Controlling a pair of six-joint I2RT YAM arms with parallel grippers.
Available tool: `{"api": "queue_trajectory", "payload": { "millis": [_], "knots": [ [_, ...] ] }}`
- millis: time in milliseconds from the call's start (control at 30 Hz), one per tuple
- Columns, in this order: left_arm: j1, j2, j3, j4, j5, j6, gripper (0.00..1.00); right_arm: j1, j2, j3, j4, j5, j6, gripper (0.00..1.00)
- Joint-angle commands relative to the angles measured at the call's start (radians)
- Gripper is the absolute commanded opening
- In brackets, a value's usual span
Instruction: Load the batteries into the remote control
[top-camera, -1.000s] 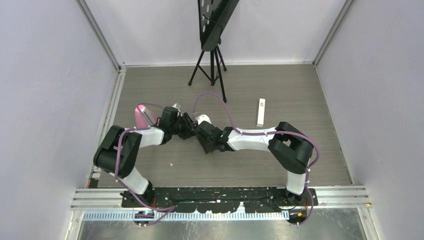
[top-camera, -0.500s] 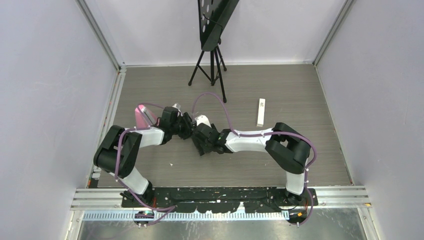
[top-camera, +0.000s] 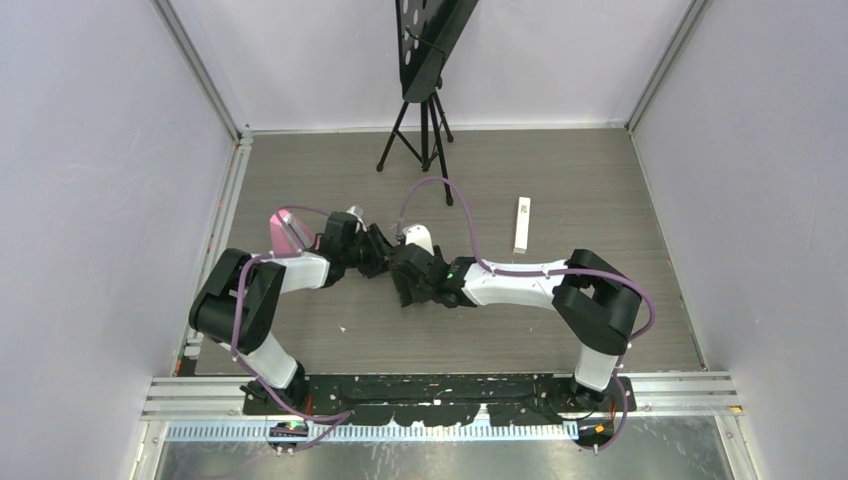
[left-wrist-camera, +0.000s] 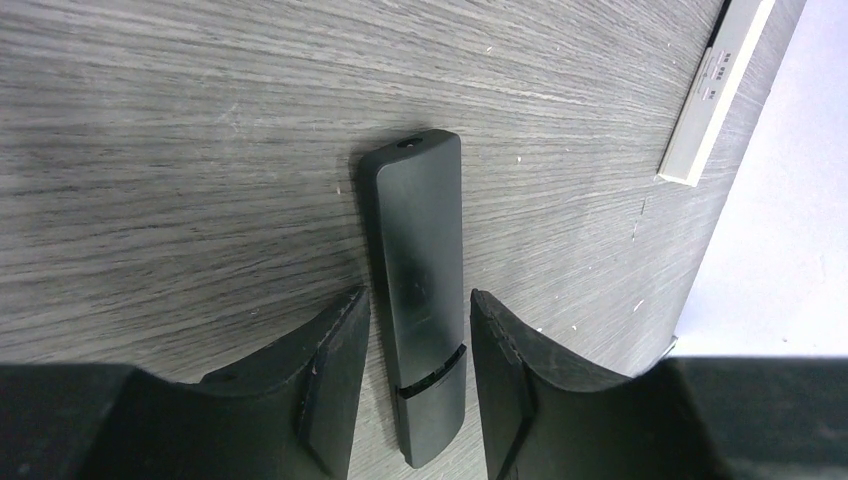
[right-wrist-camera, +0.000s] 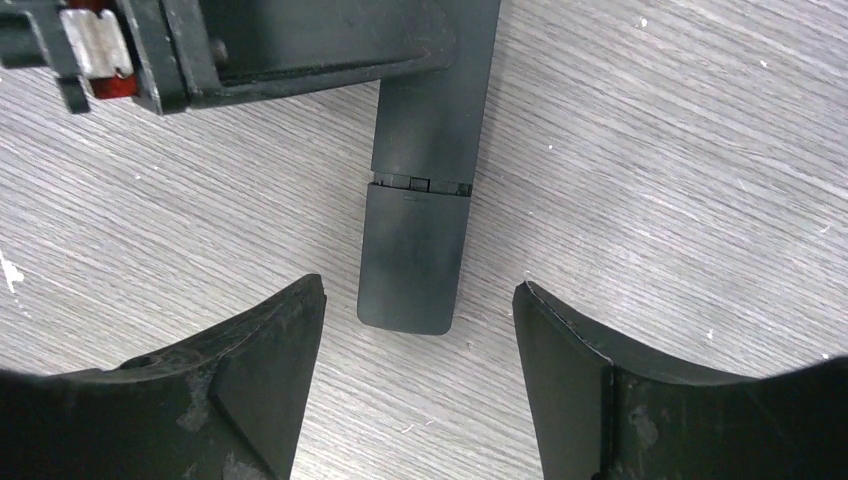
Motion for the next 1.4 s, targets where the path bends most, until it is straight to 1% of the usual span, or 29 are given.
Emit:
{"api": "queue_trajectory", "payload": {
  "millis": [0,67,133,167,300,367,467,533,633,667,767,800,900,967,1067,1133,1200,1233,1300,1367],
  "knots": [
    [-0.001,0.06,-0.016,-0.135,-0.037,0.059,0.44,-0.003,-0.047,-0.012,0.025,0.033,0.048,0.72],
    [0.0,0.052,-0.014,-0.138,-0.037,0.059,0.44,-0.003,-0.041,-0.01,0.026,0.025,0.046,0.69],
    [0.007,0.037,-0.009,-0.152,-0.048,0.066,0.45,-0.003,-0.045,-0.012,0.028,0.025,0.05,0.68],
    [0.012,0.024,0.0,-0.164,-0.055,0.075,0.48,-0.003,-0.049,-0.015,0.029,0.026,0.053,0.68],
    [0.015,-0.019,0.066,-0.261,-0.103,0.134,0.67,-0.008,-0.094,-0.013,-0.023,0.071,0.125,0.74],
    [0.015,-0.028,0.105,-0.319,-0.135,0.167,0.73,-0.023,-0.127,-0.02,-0.062,0.087,0.193,0.75],
    [0.015,-0.023,0.15,-0.37,-0.179,0.207,0.77,-0.059,-0.194,-0.067,-0.082,0.069,0.318,0.75],
    [0.015,-0.013,0.176,-0.382,-0.193,0.226,0.77,-0.077,-0.235,-0.11,-0.078,0.058,0.397,0.73],
    [0.016,0.016,0.218,-0.358,-0.17,0.246,0.76,-0.084,-0.284,-0.165,-0.054,0.025,0.491,0.65],
    [0.016,0.027,0.232,-0.35,-0.161,0.255,0.76,-0.085,-0.292,-0.18,-0.052,0.009,0.514,0.6],
    [0.019,0.057,0.275,-0.326,-0.129,0.276,0.76,-0.085,-0.306,-0.198,-0.052,-0.04,0.588,0.56],
    [0.021,0.07,0.294,-0.32,-0.104,0.289,0.78,-0.086,-0.308,-0.203,-0.049,-0.06,0.611,0.55],
    [0.025,0.121,0.352,-0.327,-0.029,0.326,0.79,-0.085,-0.3,-0.225,-0.015,-0.109,0.672,0.56],
    [0.025,0.154,0.37,-0.323,-0.004,0.339,0.79,-0.085,-0.292,-0.251,0.031,-0.132,0.715,0.59],
    [0.027,0.18,0.379,-0.314,0.016,0.36,0.78,-0.085,-0.261,-0.282,0.105,-0.172,0.769,0.6],
    [0.03,0.194,0.384,-0.305,0.02,0.377,0.78,-0.085,-0.233,-0.286,0.133,-0.195,0.791,0.6],
    [0.033,0.208,0.395,-0.298,0.04,0.395,0.77,-0.085,-0.208,-0.289,0.151,-0.201,0.806,0.56],
    [0.034,0.216,0.403,-0.299,0.055,0.405,0.76,-0.085,-0.2,-0.289,0.158,-0.196,0.816,0.54],
    [0.036,0.235,0.418,-0.293,0.085,0.431,0.68,-0.089,-0.187,-0.292,0.178,-0.189,0.829,0.46],
    [0.036,0.245,0.421,-0.282,0.104,0.454,0.65,-0.095,-0.173,-0.292,0.186,-0.184,0.837,0.42]
  ]
}}
